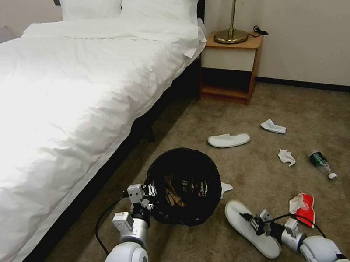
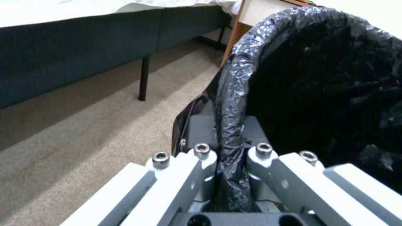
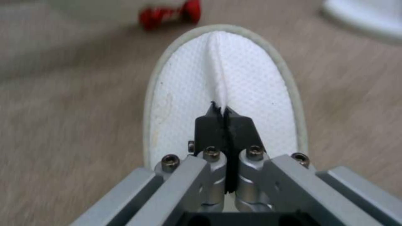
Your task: Pick up the trash bin, then pick up the garbage on the floor and place it into the trash bin.
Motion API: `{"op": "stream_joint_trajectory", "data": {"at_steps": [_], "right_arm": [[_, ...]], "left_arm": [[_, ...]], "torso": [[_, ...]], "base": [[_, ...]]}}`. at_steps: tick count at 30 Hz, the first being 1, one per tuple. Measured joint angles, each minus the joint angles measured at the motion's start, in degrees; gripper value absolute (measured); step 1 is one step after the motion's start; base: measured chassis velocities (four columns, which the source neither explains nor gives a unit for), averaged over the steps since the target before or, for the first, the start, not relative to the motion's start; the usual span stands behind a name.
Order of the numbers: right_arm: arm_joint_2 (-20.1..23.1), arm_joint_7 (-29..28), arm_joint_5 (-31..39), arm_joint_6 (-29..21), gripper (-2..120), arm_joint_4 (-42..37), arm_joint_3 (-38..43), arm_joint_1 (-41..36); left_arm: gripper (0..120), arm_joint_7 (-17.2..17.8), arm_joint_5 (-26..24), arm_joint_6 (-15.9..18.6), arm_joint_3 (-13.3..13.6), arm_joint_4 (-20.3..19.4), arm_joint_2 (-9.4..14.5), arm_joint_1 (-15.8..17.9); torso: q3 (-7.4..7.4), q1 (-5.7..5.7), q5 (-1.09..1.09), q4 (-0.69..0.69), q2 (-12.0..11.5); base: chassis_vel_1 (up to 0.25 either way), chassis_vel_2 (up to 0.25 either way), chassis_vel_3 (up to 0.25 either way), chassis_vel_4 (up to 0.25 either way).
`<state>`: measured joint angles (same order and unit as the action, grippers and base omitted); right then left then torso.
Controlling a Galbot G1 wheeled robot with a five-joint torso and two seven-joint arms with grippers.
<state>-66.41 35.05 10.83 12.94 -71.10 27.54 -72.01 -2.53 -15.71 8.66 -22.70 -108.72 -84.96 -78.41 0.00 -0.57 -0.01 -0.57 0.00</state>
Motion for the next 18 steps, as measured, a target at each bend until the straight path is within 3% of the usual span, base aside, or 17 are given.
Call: {"op": "stream_joint_trajectory", "data": {"at_steps": [18], "right_arm": [[0.82, -8.31, 6.41, 2.29, 0, -9.98, 4.81, -1.82]], "left_arm": [[3, 0.87, -1.41, 1.24, 0.42, 1.11, 0.66, 0.13]], "torso": [[0.00, 0.00, 0.01, 0.00, 0.00]], "base": [[0.000, 0.000, 0.000, 0.000]]}}
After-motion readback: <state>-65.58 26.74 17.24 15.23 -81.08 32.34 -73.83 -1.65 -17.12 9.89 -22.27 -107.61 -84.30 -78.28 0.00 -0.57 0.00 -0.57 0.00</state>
